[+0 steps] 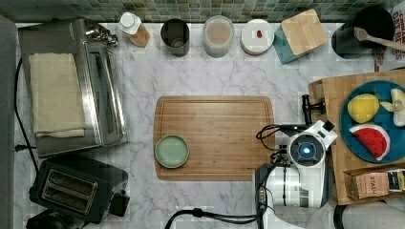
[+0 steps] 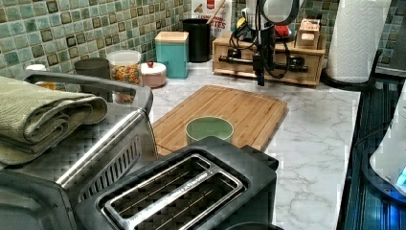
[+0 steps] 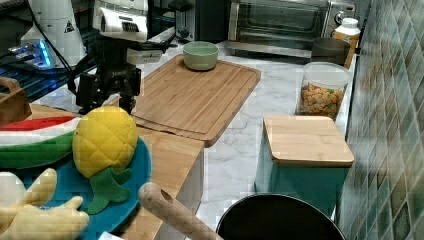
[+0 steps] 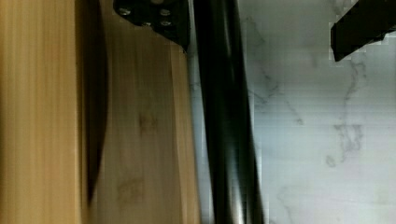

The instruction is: Open the drawer.

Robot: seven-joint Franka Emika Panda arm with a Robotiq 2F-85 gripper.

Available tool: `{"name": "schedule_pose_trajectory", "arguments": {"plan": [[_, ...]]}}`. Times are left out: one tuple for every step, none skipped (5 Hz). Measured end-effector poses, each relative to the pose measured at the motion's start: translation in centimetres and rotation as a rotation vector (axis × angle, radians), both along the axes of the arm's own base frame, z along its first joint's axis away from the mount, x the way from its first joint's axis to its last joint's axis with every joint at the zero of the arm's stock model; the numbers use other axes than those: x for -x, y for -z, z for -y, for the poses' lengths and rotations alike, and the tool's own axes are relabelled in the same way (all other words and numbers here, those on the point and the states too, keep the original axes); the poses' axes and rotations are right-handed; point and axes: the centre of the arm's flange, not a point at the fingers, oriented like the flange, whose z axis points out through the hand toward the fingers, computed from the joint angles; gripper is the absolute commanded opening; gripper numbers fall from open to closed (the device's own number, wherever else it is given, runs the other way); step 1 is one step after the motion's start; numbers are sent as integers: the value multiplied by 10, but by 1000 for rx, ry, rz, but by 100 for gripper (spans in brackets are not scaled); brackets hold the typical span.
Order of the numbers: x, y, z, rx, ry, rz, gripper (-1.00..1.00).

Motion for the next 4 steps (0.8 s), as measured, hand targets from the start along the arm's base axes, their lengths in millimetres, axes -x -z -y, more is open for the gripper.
{"name": "schedule_pose_trajectory", "arguments": {"plan": [[-4, -4, 5, -48, 10, 59, 100], [-8, -1, 3, -74, 5, 72, 100], [-11, -3, 4, -72, 12, 43, 100], [-15, -4, 2, -70, 7, 31, 100]]}}
